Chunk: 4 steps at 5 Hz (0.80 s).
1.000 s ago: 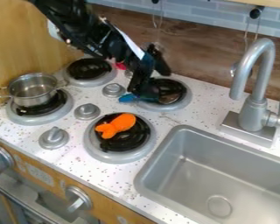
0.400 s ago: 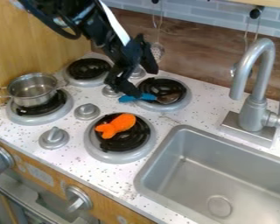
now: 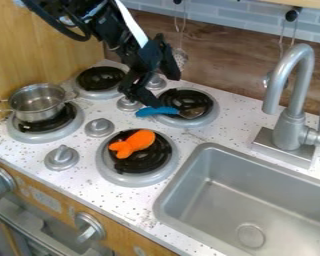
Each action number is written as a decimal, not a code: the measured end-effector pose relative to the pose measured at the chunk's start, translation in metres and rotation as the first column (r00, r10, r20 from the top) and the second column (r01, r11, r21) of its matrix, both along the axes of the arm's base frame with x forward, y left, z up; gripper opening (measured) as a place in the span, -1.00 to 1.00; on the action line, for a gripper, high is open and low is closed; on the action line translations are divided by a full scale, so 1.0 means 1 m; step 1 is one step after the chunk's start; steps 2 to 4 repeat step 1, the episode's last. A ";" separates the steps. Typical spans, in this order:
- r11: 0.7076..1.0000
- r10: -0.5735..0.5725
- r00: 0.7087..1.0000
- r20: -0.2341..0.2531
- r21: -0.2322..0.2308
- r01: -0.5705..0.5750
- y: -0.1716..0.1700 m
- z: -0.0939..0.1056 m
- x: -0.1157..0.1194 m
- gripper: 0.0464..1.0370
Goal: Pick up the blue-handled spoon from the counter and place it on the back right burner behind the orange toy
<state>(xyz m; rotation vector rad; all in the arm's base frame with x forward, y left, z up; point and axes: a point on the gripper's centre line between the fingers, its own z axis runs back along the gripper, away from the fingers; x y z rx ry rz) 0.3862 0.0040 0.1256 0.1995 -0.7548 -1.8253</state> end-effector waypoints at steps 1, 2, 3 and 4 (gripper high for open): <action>1.000 0.000 1.000 -0.003 -0.001 0.000 0.000 -0.001 0.000 0.91; 1.000 0.000 1.000 -0.003 -0.001 0.000 0.000 -0.001 0.000 0.91; 1.000 0.000 1.000 -0.003 -0.001 0.000 0.000 -0.001 0.000 0.91; 1.000 0.000 1.000 -0.003 -0.001 0.000 0.000 -0.001 0.000 0.91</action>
